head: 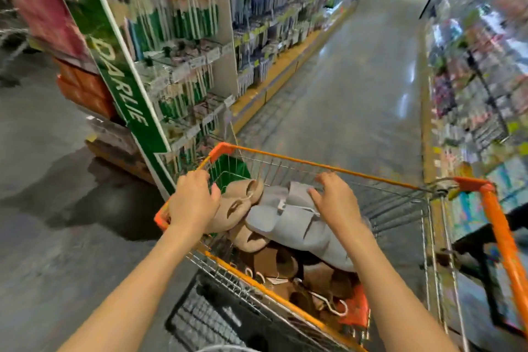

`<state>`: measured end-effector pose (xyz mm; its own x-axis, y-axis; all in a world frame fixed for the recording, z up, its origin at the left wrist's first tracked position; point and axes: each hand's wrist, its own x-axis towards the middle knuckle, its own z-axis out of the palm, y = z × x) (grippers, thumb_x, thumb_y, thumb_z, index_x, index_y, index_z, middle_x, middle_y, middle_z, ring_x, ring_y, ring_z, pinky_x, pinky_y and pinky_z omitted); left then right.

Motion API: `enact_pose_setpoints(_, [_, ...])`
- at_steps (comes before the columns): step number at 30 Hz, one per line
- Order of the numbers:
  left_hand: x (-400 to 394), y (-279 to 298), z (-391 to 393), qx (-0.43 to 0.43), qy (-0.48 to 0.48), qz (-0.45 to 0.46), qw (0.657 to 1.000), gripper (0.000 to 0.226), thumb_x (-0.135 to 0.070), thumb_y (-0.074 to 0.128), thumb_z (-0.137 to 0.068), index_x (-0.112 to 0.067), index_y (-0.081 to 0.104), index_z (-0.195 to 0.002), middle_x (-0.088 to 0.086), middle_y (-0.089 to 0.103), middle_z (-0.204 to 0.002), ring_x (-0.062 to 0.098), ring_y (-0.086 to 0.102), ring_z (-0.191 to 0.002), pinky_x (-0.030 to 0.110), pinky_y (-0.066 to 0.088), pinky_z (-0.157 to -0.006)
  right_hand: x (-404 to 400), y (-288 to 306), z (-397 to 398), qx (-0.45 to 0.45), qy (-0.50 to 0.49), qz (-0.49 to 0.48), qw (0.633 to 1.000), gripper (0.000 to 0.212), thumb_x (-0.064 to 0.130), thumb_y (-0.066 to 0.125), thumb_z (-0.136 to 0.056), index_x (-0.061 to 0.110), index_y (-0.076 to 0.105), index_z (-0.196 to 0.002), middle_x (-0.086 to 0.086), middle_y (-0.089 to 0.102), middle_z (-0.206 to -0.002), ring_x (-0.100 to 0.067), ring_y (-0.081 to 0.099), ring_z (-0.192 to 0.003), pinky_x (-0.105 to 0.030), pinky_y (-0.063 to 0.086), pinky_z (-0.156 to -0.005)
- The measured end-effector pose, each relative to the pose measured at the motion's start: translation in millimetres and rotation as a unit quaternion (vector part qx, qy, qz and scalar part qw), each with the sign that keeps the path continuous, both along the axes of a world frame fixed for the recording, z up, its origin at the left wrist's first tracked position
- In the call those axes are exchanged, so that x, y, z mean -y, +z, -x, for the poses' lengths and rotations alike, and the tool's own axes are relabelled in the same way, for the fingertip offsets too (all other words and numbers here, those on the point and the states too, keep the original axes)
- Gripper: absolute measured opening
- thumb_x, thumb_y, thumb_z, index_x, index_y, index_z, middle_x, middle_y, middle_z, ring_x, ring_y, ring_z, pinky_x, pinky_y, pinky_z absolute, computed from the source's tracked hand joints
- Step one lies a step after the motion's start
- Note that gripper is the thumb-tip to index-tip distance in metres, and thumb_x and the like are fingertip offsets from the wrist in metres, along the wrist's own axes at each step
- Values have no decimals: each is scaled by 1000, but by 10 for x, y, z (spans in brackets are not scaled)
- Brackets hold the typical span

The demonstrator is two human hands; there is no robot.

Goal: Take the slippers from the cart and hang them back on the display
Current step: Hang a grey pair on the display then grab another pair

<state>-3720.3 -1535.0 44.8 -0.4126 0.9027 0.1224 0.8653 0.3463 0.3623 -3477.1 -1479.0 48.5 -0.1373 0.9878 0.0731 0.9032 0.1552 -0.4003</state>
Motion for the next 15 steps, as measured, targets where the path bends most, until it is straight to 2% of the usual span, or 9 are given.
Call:
enact_pose_setpoints(6, [-459,-153,119,9,-5,43,999,31,-27,47,-93,-8,57,-116,12,58,-113,30,51,-108,42,47,-76,-301,-181,152,-9,-14,27,1000,35,24,52,-93,11,52,-125,-6,55,-128,-24,51,-119,-35,42,-92])
enact_pose_setpoints(12, [-914,-425,-185,9,-116,95,989,35,-25,44,-94,-8,52,-123,11,54,-122,29,47,-115,41,44,-85,-491,-424,-69,-13,-105,81,991,36,24,52,-93,8,52,-125,-11,55,-126,-30,52,-116,-37,44,-87])
enact_pose_setpoints(15, [-1132,-610,-415,21,-176,88,980,33,-29,41,-94,-9,58,-113,12,60,-113,30,54,-104,40,44,-82,-539,-585,-231,-31,-166,121,978,34,22,51,-93,6,53,-123,-14,57,-125,-31,55,-112,-38,44,-88])
